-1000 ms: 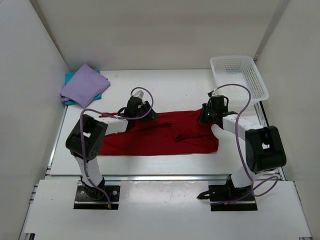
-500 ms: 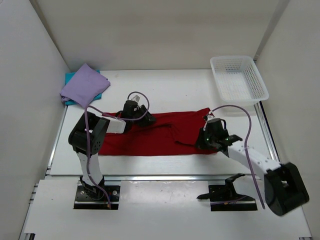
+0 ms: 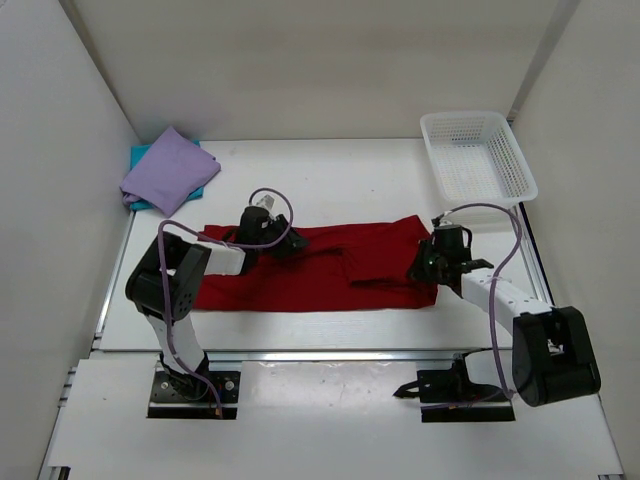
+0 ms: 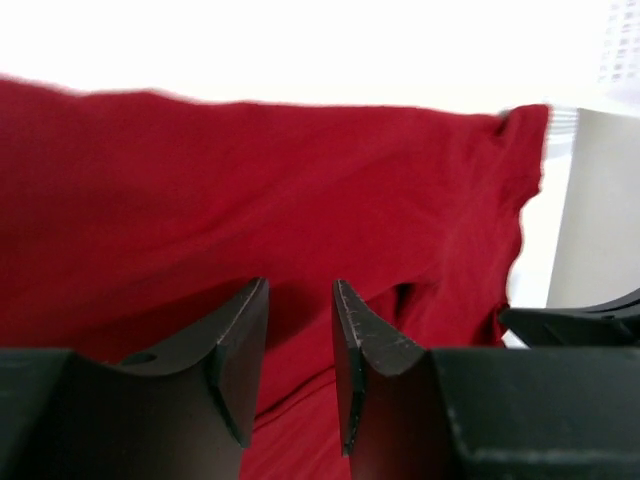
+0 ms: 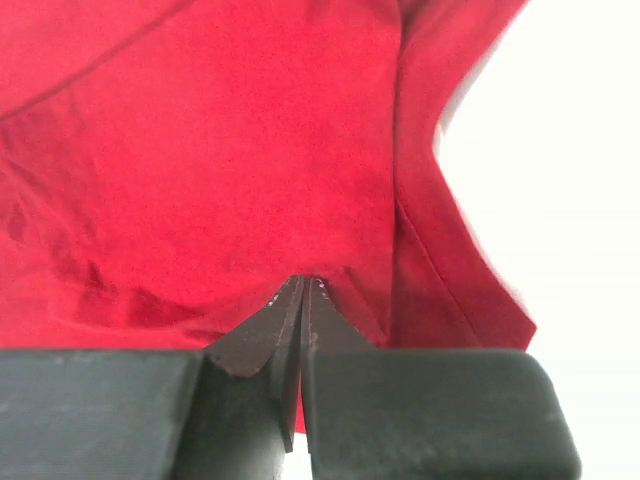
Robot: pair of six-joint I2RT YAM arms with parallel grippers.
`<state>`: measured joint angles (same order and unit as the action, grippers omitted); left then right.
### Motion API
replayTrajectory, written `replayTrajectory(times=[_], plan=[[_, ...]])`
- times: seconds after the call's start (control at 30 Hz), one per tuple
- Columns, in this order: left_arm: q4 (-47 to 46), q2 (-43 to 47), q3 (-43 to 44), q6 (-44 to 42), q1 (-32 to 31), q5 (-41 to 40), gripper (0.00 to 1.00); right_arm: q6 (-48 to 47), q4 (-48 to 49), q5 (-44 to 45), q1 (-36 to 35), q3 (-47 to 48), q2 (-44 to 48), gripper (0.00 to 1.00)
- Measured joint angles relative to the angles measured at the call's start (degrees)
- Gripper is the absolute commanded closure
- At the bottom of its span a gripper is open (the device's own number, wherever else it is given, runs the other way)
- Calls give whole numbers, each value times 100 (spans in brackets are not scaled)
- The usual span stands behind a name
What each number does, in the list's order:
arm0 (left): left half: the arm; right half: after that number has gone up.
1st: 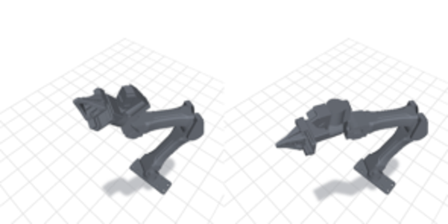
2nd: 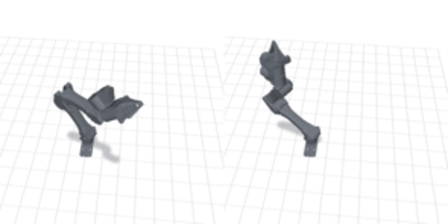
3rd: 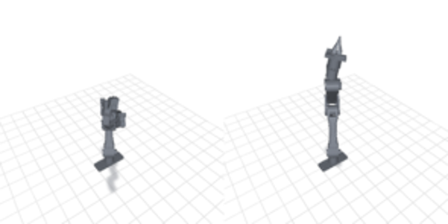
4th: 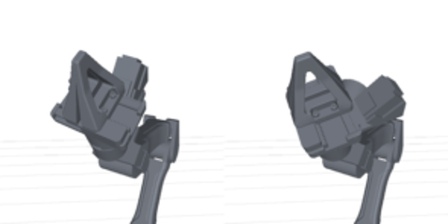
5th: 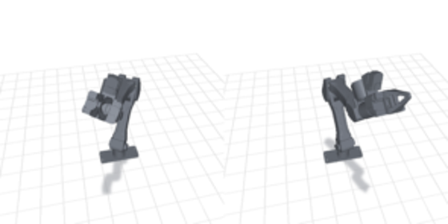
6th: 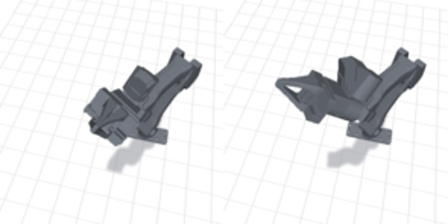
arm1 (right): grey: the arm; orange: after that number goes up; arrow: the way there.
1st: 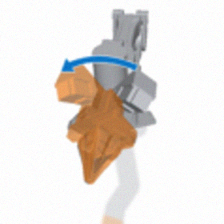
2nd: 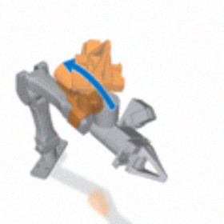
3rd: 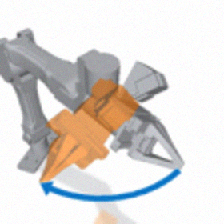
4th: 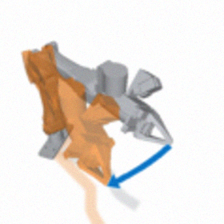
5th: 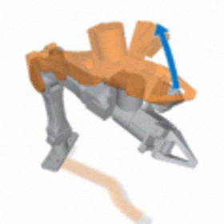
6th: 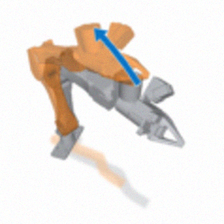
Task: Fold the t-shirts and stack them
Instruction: Fold the other side of the tshirt into a rectangle
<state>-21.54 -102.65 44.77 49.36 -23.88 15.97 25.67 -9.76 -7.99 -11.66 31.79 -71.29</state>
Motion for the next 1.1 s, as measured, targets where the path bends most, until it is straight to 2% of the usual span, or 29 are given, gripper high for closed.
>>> replayTrajectory(times=[0.13,0.33,0.43,0.6,0.67,0.9,1.0,1.1], plan=[[-101,-22,-313,96,157,87,58,28,-20,52,-116,-227,243,100],[-398,-4,-496,240,216,170,58,299,-323,302,-664,-732,1635,100],[-400,13,-496,236,133,103,58,282,-313,284,-426,-481,1513,100],[-376,42,-503,238,39,87,58,173,-20,232,-232,398,306,100],[-376,42,-503,238,76,98,58,181,195,170,-223,376,136,100],[-627,44,-732,369,376,240,59,570,627,-15,-219,-1276,848,100],[-960,129,-1051,557,573,385,59,629,540,-63,31,-1388,1150,100],[-1019,409,-1364,667,684,402,59,649,313,63,-52,-1272,1436,100]])
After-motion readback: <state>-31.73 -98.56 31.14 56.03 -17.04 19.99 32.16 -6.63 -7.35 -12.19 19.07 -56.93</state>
